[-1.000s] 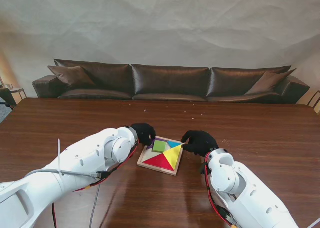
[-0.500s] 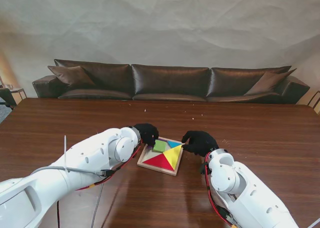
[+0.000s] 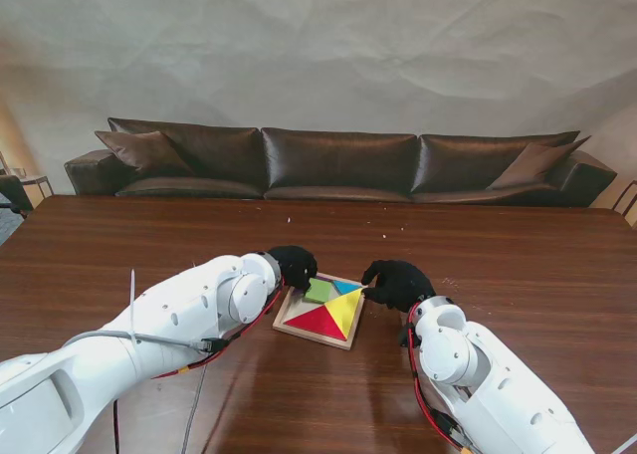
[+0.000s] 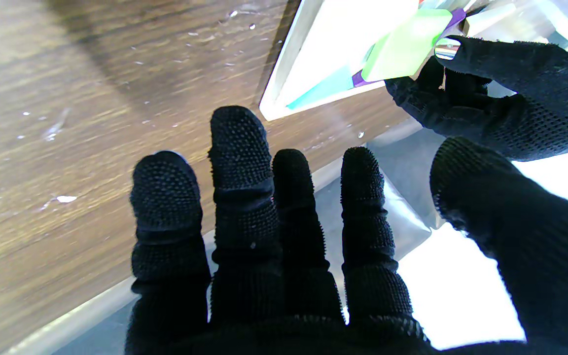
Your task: Assemble the tangram pieces into a square
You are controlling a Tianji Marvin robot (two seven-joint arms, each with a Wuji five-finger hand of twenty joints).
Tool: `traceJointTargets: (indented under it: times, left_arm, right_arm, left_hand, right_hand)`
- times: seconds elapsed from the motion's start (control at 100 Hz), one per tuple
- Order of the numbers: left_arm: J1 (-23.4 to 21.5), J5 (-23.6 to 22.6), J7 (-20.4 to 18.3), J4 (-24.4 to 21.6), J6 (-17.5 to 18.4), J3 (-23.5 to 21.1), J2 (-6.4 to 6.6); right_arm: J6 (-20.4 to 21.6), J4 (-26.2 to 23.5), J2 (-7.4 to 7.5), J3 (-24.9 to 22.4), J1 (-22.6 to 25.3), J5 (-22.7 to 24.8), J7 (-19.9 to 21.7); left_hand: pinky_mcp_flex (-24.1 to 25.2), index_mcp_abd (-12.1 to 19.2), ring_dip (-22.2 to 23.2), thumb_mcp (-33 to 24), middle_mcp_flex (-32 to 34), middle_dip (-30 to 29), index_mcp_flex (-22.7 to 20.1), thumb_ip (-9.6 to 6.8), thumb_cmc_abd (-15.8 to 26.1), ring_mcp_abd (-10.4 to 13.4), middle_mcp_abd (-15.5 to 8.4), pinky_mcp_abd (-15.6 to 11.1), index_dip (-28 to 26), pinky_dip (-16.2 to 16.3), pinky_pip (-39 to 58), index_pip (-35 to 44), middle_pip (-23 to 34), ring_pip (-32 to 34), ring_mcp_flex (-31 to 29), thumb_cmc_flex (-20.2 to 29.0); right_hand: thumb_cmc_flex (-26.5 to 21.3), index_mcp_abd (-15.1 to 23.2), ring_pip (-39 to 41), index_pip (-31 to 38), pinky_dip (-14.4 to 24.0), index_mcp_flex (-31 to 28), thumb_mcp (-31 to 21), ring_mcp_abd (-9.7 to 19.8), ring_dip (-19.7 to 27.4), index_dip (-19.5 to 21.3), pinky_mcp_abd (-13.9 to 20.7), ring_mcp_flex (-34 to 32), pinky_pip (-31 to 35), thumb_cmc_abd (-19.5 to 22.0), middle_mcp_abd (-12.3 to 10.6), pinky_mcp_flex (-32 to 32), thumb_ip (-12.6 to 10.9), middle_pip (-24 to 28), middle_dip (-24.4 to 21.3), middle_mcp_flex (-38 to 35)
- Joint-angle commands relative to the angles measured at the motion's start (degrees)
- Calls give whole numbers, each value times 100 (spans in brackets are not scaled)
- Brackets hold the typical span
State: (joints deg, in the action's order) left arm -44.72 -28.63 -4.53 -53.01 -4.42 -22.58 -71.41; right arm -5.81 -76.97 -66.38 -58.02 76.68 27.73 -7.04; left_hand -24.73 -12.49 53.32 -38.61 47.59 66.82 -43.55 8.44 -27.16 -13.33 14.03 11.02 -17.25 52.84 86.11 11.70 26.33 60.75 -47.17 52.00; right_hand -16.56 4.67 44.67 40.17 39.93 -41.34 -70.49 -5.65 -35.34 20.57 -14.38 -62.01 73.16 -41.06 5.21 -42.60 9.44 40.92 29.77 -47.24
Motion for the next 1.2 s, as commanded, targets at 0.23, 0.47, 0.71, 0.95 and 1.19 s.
traceJointTargets:
  times: [0.23,0.47,0.71,0.95,1.19]
  left_arm:
    - [-90,-218,-138,-257,-157,-96,121]
    - [-194,-372,-64,-405,-195,-220,198]
    - [-380,-559,-79,-720,-232,-448,338]
    - [-421,-527,-110,-773,-175,-432,341]
    - [-393,-409,-58,-691,-165,-359,264]
  right_arm:
    - [4,6,-15,20,7,-23,121]
    - [9,9,-13,25,4,-30,133]
    - [2,8,-12,25,1,-38,149]
    - [4,14,-14,32,-7,-47,150]
    - [-10,22,-19,23,-6,-64,138]
  left_hand:
    - [-12,-218,50,-287,-61,-869,135,-204,233,-70,141,42,162,138,61,-183,359,233,-34,-609]
    - [-85,-72,44,-238,-54,-1349,88,-237,222,-54,149,34,132,126,97,-118,509,255,-99,-925]
    - [-175,144,12,-220,74,-1350,-321,-240,243,-91,153,77,-308,74,160,396,562,265,-205,-965]
    - [-149,220,14,-130,68,-1342,-362,-194,279,-78,148,59,-581,55,158,473,552,264,-178,-940]
    - [-126,148,30,-131,73,-1284,-304,-246,316,-89,155,66,-483,62,157,274,619,282,-165,-937]
  right_hand:
    - [-7,-4,95,26,112,-58,-39,-94,-44,-100,89,-13,262,78,106,948,-29,-63,-68,89]
    - [0,0,97,21,115,-54,-29,-92,-44,-99,89,-5,266,84,113,951,-30,-66,-69,92]
    - [7,-8,102,18,117,-53,-19,-98,-44,-98,83,-6,269,98,113,955,-32,-67,-68,96]
    - [13,-9,102,14,118,-53,-13,-98,-43,-98,86,1,267,123,117,958,-37,-68,-69,98]
    - [15,-3,106,15,122,-55,-8,-93,-44,-96,88,3,271,137,122,970,-40,-65,-67,95]
